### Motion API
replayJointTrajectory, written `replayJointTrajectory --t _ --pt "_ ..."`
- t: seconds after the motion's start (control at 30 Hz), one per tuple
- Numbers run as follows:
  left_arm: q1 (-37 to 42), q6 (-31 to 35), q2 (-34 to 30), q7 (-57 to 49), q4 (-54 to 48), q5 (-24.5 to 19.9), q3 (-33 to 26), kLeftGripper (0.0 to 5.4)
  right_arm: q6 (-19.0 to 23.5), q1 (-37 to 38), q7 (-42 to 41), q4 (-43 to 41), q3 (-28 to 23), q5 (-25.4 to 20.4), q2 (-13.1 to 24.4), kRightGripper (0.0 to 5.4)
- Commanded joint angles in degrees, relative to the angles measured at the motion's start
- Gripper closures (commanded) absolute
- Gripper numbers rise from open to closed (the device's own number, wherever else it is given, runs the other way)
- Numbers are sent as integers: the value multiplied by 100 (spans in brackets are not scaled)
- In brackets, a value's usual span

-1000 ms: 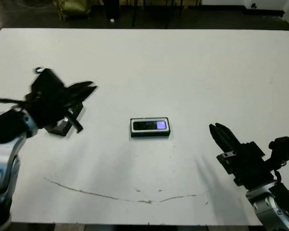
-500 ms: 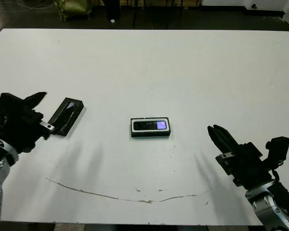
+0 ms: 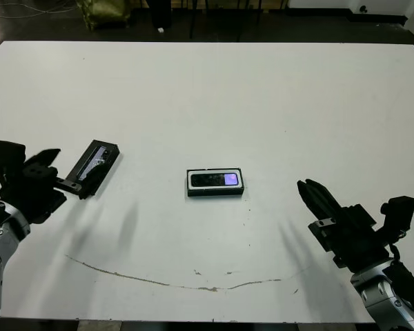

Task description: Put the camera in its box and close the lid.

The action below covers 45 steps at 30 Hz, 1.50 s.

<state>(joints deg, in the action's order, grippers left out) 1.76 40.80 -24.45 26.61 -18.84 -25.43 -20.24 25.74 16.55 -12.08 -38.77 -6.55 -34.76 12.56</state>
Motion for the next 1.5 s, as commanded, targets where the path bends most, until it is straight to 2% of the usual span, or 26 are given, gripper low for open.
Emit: replayJointTrajectory --t 0.03,0.13,0.33,0.47,0.67,0.8,0.93,1.1,1.23,1.37,1.5 --pt "-6 126 31 -64 207 -99 75 3 96 103 24 84 -21 18 40 540" --pt "0 104 30 -181 255 -87 134 3 -38 107 -125 309 -31 43 40 540" --pt "-19 -521 -85 -174 687 283 332 3 -270 98 -366 558 -36 125 29 540" --pt "34 -814 -223 -205 1041 629 473 3 -32 134 -160 291 -33 104 38 540" --pt "156 -1036 -234 -228 1503 788 514 3 -138 138 -238 426 -40 104 17 540" --pt "227 -1162 -244 -195 1779 804 505 3 -13 176 -93 275 -42 126 23 540" --pt "242 -1207 -280 -145 1930 805 535 3 -85 167 -255 281 -44 22 65 540" --pt "233 -1221 -210 12 2015 591 469 3 10 182 -154 250 -62 53 57 540" --pt "229 -1294 -221 149 2101 532 516 3 -251 152 -390 559 -88 95 34 540" --pt "209 -1250 -226 186 2047 529 557 3 -90 199 -239 311 -56 120 56 540" --pt "232 -1236 -269 222 2057 542 594 3 -119 176 -280 373 -74 110 67 540"
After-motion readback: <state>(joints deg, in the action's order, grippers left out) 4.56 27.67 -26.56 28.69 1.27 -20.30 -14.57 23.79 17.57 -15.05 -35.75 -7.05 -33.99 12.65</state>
